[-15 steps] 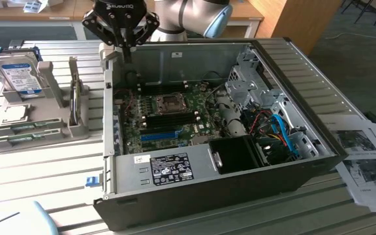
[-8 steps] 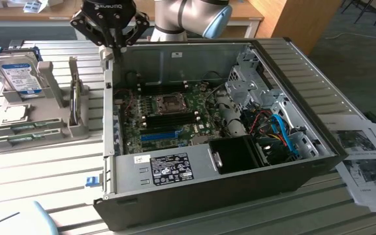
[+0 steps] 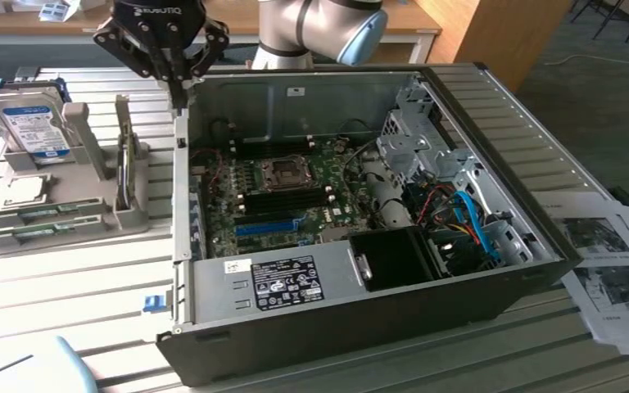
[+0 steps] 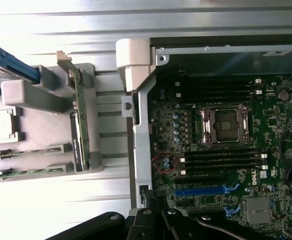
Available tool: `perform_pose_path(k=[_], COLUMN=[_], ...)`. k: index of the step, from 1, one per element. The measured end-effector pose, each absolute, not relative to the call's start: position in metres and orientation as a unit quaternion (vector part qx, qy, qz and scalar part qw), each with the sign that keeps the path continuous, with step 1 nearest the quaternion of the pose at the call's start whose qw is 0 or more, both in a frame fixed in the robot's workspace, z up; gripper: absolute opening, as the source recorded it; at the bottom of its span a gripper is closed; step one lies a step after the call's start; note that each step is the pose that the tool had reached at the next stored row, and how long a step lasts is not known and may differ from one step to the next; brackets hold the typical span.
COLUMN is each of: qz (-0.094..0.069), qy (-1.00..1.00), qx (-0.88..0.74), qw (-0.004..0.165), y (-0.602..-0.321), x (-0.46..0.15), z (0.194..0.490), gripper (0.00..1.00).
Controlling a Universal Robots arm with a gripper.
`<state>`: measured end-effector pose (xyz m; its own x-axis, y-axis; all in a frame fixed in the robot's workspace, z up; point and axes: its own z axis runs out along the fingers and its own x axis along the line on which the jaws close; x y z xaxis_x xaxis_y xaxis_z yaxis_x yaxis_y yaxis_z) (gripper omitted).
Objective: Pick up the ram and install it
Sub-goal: 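Reach for the ram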
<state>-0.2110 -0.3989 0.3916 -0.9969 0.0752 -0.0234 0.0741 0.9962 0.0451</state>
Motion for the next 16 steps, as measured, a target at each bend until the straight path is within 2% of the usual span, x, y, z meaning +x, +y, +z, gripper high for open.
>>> perform_pose_path(k=[16], qz=[0.022], qy=[0.999], qx=[0.037], qw=[0.012], y=[-0.399], x=[-0.257], z=[0.391], gripper=[0.09])
